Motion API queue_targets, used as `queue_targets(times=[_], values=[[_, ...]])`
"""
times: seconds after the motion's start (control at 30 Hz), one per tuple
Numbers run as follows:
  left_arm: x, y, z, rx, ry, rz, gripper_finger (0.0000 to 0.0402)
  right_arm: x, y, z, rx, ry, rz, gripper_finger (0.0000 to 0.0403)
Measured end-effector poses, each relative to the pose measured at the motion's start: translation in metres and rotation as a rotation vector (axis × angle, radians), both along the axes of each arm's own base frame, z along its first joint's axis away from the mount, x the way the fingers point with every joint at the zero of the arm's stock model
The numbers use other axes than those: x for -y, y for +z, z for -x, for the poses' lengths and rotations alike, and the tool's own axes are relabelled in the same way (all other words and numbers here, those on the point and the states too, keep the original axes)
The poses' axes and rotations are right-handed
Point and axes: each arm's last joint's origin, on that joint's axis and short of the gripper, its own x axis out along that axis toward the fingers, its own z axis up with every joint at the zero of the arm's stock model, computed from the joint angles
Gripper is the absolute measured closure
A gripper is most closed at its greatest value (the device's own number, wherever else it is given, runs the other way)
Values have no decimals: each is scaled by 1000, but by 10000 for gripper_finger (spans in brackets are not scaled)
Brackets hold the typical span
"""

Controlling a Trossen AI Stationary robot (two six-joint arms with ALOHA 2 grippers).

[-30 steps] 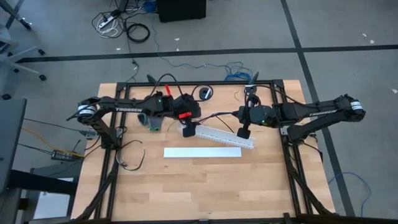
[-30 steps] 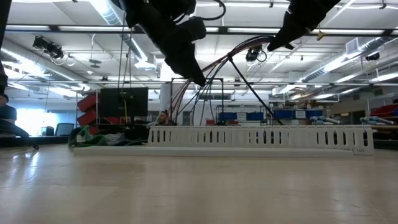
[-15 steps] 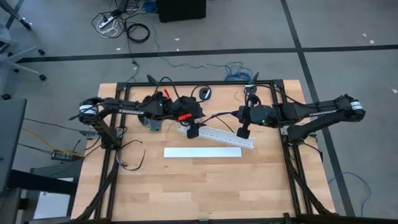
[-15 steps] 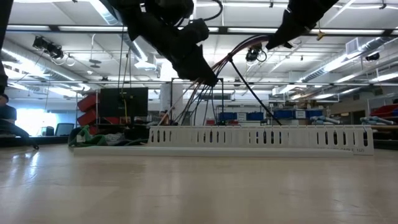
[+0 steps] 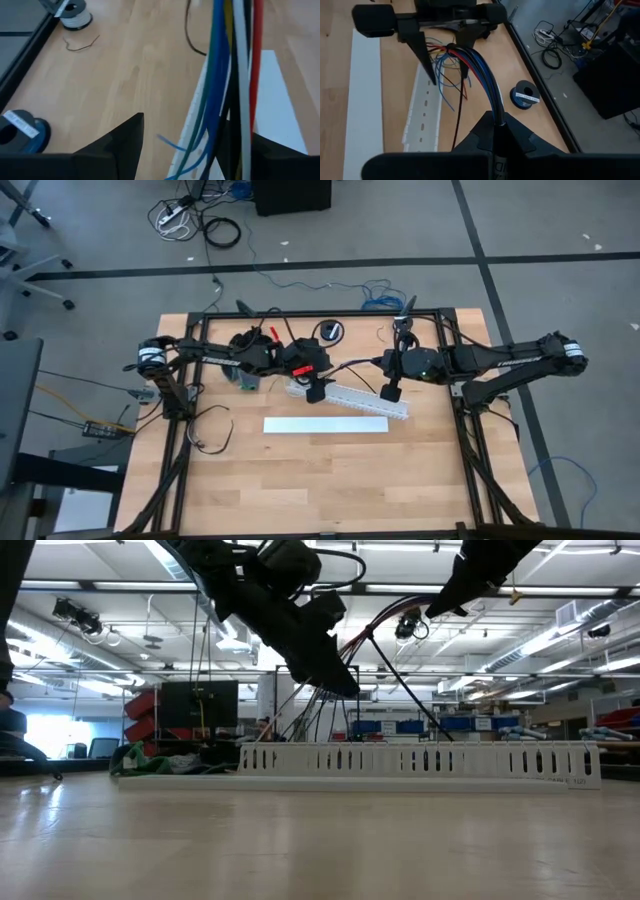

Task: Ziptie cables
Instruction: Put the ziptied cables into the white cable duct

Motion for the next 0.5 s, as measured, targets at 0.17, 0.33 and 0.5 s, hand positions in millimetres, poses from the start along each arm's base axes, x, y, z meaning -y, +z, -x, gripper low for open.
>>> queue_targets(times=[0.17,0.33,0.5], values=[[-1,-3,0,-24,40,-38,235,1,0,0,0,-5,1,395],[2,-2,-1,-30,19,-89,341,3,0,0,0,-14,1,395],[3,0,-2,-10,6,-112,393,3,0,0,0,-14,-1,395]])
